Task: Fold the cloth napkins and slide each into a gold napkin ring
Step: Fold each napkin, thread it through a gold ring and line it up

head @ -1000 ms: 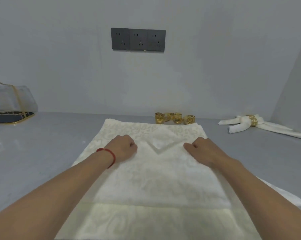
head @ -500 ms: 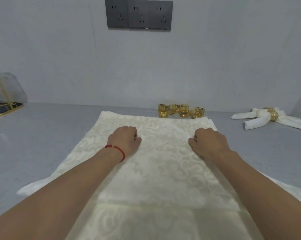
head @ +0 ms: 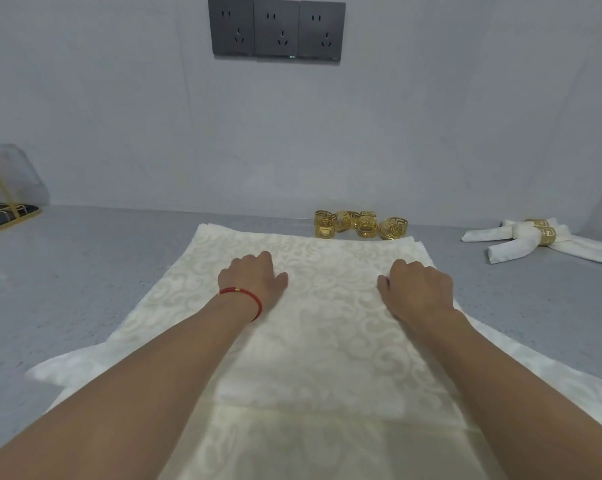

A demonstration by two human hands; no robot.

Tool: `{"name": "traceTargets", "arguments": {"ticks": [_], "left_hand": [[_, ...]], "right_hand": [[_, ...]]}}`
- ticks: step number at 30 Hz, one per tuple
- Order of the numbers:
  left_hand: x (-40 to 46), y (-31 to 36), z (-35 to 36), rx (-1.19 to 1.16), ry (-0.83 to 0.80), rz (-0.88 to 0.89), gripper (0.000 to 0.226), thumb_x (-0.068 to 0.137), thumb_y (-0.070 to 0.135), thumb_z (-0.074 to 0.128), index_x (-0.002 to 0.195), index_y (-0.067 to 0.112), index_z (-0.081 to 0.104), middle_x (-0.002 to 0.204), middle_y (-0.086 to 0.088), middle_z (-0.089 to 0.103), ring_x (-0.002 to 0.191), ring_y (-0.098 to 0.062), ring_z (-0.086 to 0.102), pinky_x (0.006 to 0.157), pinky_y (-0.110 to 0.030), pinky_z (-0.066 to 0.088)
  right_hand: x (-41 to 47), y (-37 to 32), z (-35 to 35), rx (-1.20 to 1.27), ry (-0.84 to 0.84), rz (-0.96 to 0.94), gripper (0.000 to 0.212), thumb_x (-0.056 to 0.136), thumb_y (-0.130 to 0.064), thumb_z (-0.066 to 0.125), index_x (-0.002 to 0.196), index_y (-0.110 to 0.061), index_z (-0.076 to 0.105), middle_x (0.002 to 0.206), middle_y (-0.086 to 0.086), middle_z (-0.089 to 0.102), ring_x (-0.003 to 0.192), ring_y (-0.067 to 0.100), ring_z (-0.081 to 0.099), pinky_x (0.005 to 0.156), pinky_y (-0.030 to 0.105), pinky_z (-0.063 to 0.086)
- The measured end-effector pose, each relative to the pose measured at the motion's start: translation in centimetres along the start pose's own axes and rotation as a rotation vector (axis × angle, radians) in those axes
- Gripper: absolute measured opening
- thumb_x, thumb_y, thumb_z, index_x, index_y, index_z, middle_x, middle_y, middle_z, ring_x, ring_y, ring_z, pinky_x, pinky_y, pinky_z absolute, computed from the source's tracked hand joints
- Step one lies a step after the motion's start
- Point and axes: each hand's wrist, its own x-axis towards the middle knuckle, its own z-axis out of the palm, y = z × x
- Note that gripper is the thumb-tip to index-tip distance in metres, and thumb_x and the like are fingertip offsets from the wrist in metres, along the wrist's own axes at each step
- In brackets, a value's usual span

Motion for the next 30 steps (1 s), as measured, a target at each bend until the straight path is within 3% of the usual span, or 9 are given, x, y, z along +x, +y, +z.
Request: {"name": "traceTargets", "arguments": {"ticks": [5, 8, 10, 13, 16, 18, 21, 26, 30], "left_hand": [[0.1, 0.2, 0.0, 0.042, -0.027, -0.010, 0.036, 0.093, 0.048, 0.038, 0.109, 0.019, 0.052, 0.104, -0.001, 0.058, 0.098, -0.025, 0.054, 0.079, -0.037, 0.044], [0.2, 0.4, 0.0, 0.053, -0.036, -0.022, 0.038, 0.093, 0.048, 0.038, 0.112, 0.018, 0.052, 0.104, -0.001, 0.058, 0.098, -0.025, 0.054, 0.078, -0.037, 0.042], [0.0, 0.6, -0.1, 0.068, -0.046, -0.047, 0.038, 0.094, 0.046, 0.037, 0.116, 0.018, 0.050, 0.106, -0.002, 0.057, 0.099, -0.026, 0.053, 0.080, -0.038, 0.040], [-0.7, 1.8, 0.1, 0.201, 0.073, 0.000, 0.041, 0.099, 0.043, 0.030, 0.130, 0.019, 0.042, 0.122, -0.006, 0.051, 0.112, -0.028, 0.047, 0.087, -0.045, 0.034], [-1.3, 3.7, 0.9, 0.125, 0.165, 0.396, 0.040, 0.104, 0.038, 0.026, 0.138, 0.024, 0.043, 0.146, -0.002, 0.041, 0.135, -0.024, 0.034, 0.103, -0.048, 0.033], [-1.2, 4.1, 1.5, 0.025, 0.049, 0.571, 0.043, 0.106, 0.035, 0.025, 0.145, 0.027, 0.041, 0.157, 0.003, 0.031, 0.145, -0.018, 0.023, 0.113, -0.047, 0.027], [-1.1, 3.7, 2.8, -0.028, -0.158, 0.486, 0.050, 0.106, 0.038, 0.020, 0.156, 0.032, 0.023, 0.165, 0.007, 0.014, 0.151, -0.012, 0.008, 0.122, -0.047, 0.010], [-1.0, 3.7, 3.7, -0.004, -0.136, 0.466, 0.051, 0.106, 0.040, 0.014, 0.156, 0.034, 0.015, 0.166, 0.009, 0.009, 0.152, -0.012, 0.005, 0.123, -0.047, 0.006], [-1.0, 3.6, 4.0, -0.015, -0.124, 0.464, 0.051, 0.105, 0.040, 0.014, 0.155, 0.035, 0.017, 0.165, 0.009, 0.010, 0.151, -0.012, 0.005, 0.122, -0.047, 0.007]], "right_hand": [[-1.0, -0.9, -0.7, 0.017, 0.110, -0.171, 0.043, 0.105, -0.046, 0.033, 0.130, -0.016, 0.049, 0.126, 0.004, 0.055, 0.116, 0.026, 0.054, 0.095, 0.044, 0.040], [-2.5, -2.0, -0.6, 0.266, -0.079, -0.414, 0.050, 0.107, -0.049, 0.029, 0.150, -0.025, 0.038, 0.150, 0.000, 0.042, 0.138, 0.024, 0.040, 0.111, 0.048, 0.032], [-3.2, -2.4, 0.3, 0.256, -0.207, -0.483, 0.053, 0.108, -0.049, 0.025, 0.156, -0.027, 0.030, 0.159, -0.003, 0.031, 0.148, 0.021, 0.027, 0.117, 0.048, 0.024], [-3.2, -2.3, 1.1, 0.257, -0.214, -0.475, 0.054, 0.108, -0.050, 0.022, 0.158, -0.029, 0.026, 0.161, -0.007, 0.026, 0.149, 0.017, 0.022, 0.118, 0.047, 0.020], [-2.9, -2.4, 1.0, 0.240, -0.230, -0.480, 0.054, 0.108, -0.050, 0.022, 0.157, -0.030, 0.026, 0.160, -0.008, 0.026, 0.148, 0.017, 0.022, 0.117, 0.047, 0.020], [-2.8, -2.4, 0.9, 0.239, -0.243, -0.479, 0.054, 0.108, -0.052, 0.023, 0.156, -0.029, 0.028, 0.159, -0.007, 0.028, 0.148, 0.017, 0.023, 0.117, 0.047, 0.021], [-2.4, -2.1, 0.5, 0.295, -0.275, -0.449, 0.054, 0.107, -0.052, 0.029, 0.153, -0.024, 0.032, 0.157, -0.006, 0.033, 0.146, 0.019, 0.028, 0.117, 0.046, 0.021], [2.2, -3.4, 0.4, 0.280, -0.081, -0.340, 0.036, 0.105, -0.033, 0.042, 0.138, -0.019, 0.052, 0.138, 0.001, 0.050, 0.129, 0.026, 0.044, 0.102, 0.044, 0.032], [6.6, -5.7, 1.2, 0.373, -0.096, -0.243, 0.031, 0.103, -0.018, 0.049, 0.132, -0.011, 0.057, 0.138, 0.011, 0.048, 0.124, 0.033, 0.052, 0.099, 0.043, 0.042]]}}
